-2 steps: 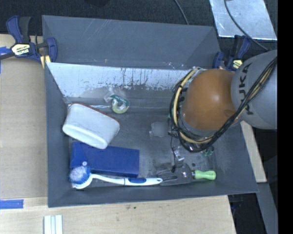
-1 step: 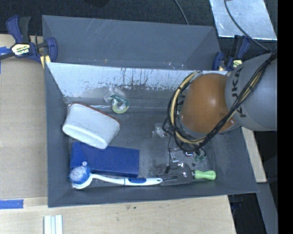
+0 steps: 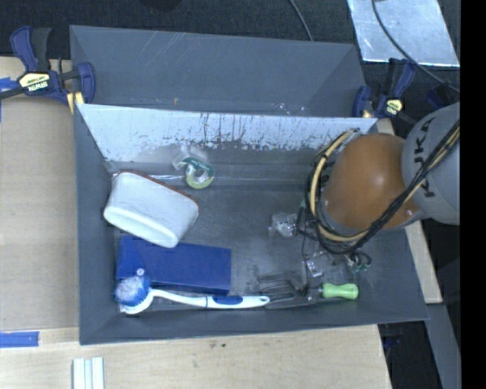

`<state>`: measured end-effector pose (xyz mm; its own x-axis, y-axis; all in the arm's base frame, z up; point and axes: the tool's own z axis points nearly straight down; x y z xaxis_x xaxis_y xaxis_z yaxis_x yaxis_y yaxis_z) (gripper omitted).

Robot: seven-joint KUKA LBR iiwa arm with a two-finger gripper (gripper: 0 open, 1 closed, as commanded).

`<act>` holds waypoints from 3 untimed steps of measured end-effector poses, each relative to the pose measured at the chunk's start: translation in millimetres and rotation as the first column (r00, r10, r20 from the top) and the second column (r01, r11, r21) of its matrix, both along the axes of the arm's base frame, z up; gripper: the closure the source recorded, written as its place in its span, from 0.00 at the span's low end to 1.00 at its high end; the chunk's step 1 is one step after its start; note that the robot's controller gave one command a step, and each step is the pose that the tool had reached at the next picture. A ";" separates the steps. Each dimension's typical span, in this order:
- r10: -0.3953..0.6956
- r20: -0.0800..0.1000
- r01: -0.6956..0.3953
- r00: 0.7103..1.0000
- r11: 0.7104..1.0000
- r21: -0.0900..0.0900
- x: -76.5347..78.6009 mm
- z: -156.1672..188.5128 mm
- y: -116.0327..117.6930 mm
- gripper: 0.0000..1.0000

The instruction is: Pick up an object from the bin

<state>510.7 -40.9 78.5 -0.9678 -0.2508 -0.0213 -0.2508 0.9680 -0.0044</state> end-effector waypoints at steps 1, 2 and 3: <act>-0.057 -0.004 0.057 0.998 0.998 0.000 -1.7 -3.9 35.5 0.00; 0.006 -0.002 -0.006 1.000 1.000 -0.002 -1.0 -6.4 56.1 0.00; -0.195 -0.009 0.195 0.981 0.981 0.003 -6.1 -7.5 62.4 1.00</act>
Offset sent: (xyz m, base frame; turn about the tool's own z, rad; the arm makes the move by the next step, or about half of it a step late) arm -0.0013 0.0626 -0.0085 -0.0980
